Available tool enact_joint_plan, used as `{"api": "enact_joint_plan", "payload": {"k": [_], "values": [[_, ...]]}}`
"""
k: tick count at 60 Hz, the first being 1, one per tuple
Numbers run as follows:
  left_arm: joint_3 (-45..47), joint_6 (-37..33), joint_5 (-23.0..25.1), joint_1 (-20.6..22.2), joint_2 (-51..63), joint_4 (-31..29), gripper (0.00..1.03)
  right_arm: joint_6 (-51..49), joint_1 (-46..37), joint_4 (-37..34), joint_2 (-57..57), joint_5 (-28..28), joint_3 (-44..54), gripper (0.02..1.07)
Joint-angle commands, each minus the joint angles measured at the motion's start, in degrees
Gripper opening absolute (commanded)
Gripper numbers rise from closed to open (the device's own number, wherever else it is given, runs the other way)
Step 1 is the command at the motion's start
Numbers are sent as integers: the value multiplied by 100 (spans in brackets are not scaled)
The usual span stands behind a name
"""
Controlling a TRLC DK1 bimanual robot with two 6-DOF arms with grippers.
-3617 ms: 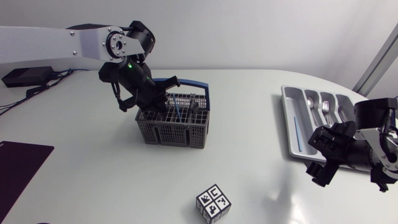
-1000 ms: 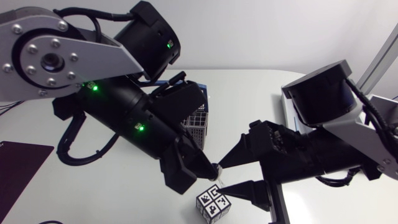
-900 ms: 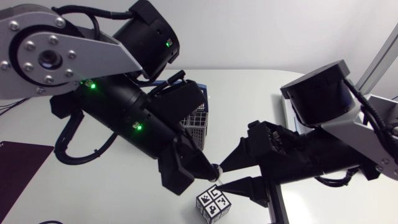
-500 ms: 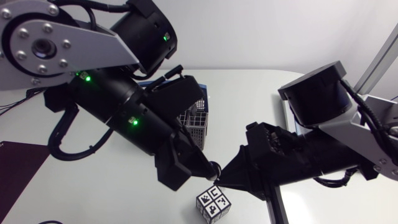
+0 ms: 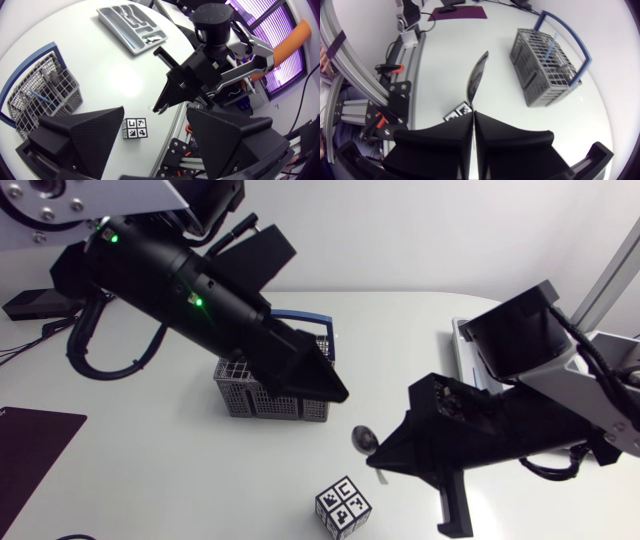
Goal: Transfer all utensils from the basket to the drawer tray.
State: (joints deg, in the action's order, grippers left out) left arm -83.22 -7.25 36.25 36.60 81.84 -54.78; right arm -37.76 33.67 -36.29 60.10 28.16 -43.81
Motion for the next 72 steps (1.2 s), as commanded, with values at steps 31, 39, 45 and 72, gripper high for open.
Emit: {"api": "enact_joint_plan", "payload": {"k": [31, 39, 45, 72], "values": [[201, 856, -1357, -874, 666, 434, 94, -2930, -4975, 149, 108, -848, 145, 8], [227, 988, -1630, -927, 745, 574, 93, -3546, -5819, 659, 512, -918, 198, 8], [254, 1023, -1788, -979, 781, 644, 93, -3906, -6347, 1072, 907, -935, 233, 8], [394, 1234, -2342, -883, 895, 838, 93, -4811, -7296, 3155, 2718, -1551, 488, 8]]}}
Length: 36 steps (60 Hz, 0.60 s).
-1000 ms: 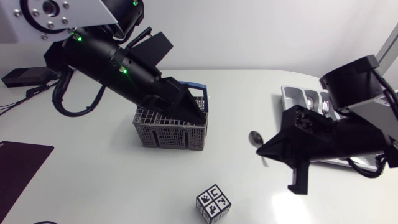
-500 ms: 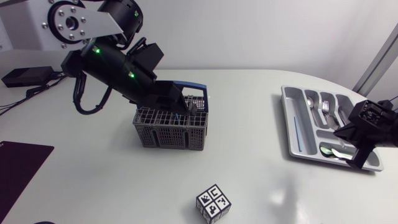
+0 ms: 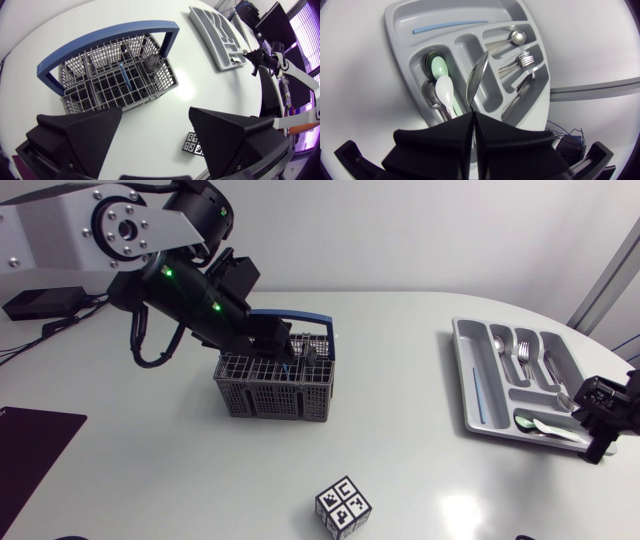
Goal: Transfer all utensils from the basket to the drawer tray.
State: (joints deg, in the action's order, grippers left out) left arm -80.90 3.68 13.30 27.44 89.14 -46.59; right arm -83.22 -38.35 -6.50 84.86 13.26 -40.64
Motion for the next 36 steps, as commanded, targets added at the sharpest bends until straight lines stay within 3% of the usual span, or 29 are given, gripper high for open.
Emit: {"api": "enact_joint_plan", "payload": {"k": [1, 8, 11, 17, 23, 30, 36], "values": [[163, 141, -47, 33, 165, 18, 93, -300, -120, 237, 268, -60, 188, 8], [163, 177, -73, 42, 165, 27, 93, -476, -147, 562, 409, -201, 347, 10], [154, 194, -82, 42, 165, 27, 93, -502, -147, 624, 426, -227, 382, 17], [171, 203, -161, 42, 147, 27, 93, -529, -147, 668, 417, -350, 487, 65], [233, 212, -223, 42, 103, 27, 93, -537, -147, 685, 365, -464, 575, 89], [259, 265, -231, -11, 33, 27, 93, -511, -147, 633, 57, -456, 628, 98], [277, 308, -275, -37, -2, 27, 93, -379, -155, 378, -321, -438, 619, 100]]}}
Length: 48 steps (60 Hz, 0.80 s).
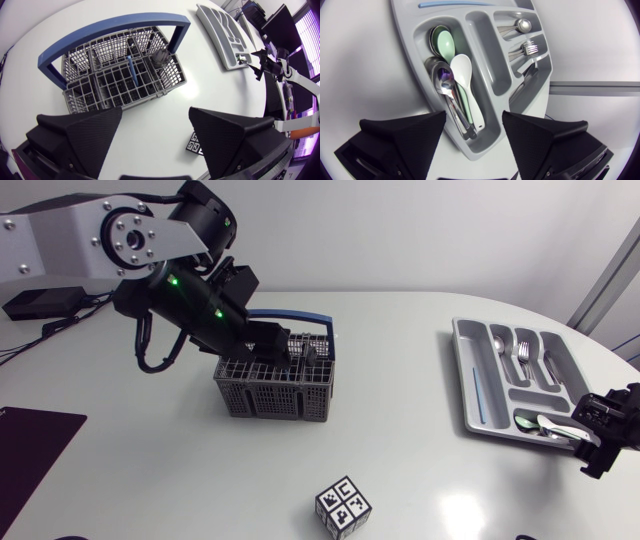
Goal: Transfer all utensils from the basket to the drawer tray.
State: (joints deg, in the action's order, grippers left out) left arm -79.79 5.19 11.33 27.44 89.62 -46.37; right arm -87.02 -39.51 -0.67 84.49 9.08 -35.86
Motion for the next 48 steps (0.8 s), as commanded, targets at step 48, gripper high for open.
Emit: {"api": "enact_joint_plan", "payload": {"k": [48], "values": [[1255, 404, -1450, 341, -15, 2246, 73, 2664, 2887, -2324, -2613, -785, 299, 101]]}}
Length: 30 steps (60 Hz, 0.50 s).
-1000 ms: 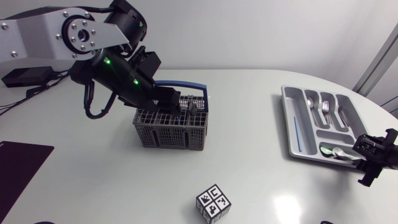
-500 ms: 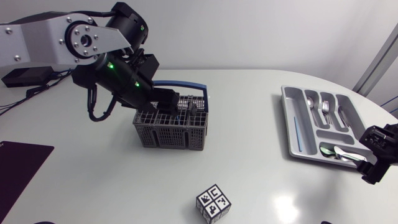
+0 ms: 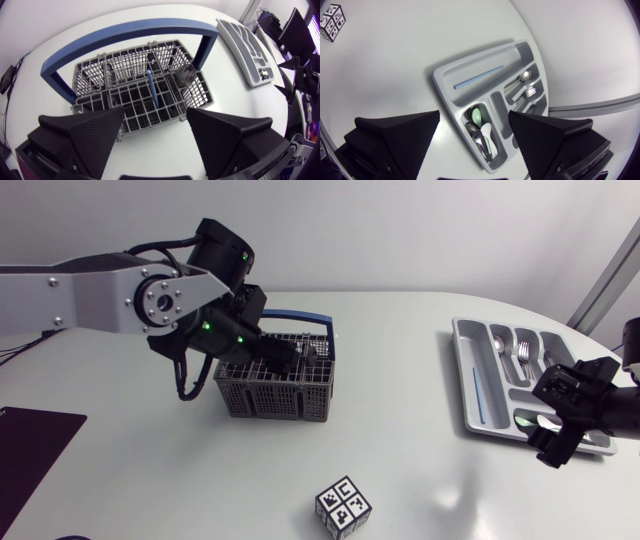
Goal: Transfer all utensils from the basket to the drawer tray.
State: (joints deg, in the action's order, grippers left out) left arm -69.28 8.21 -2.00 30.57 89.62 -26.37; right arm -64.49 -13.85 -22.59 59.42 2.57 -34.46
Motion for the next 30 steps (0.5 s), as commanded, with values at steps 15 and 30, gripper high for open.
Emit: {"api": "enact_joint_plan", "payload": {"k": [15, 30], "values": [[230, 111, -204, 2, 249, 818, 56, 1132, 1393, -167, -132, -556, 229, 101], [230, 225, -494, 81, 415, 1134, 35, 1413, 1771, -132, -44, -661, 203, 101]]}}
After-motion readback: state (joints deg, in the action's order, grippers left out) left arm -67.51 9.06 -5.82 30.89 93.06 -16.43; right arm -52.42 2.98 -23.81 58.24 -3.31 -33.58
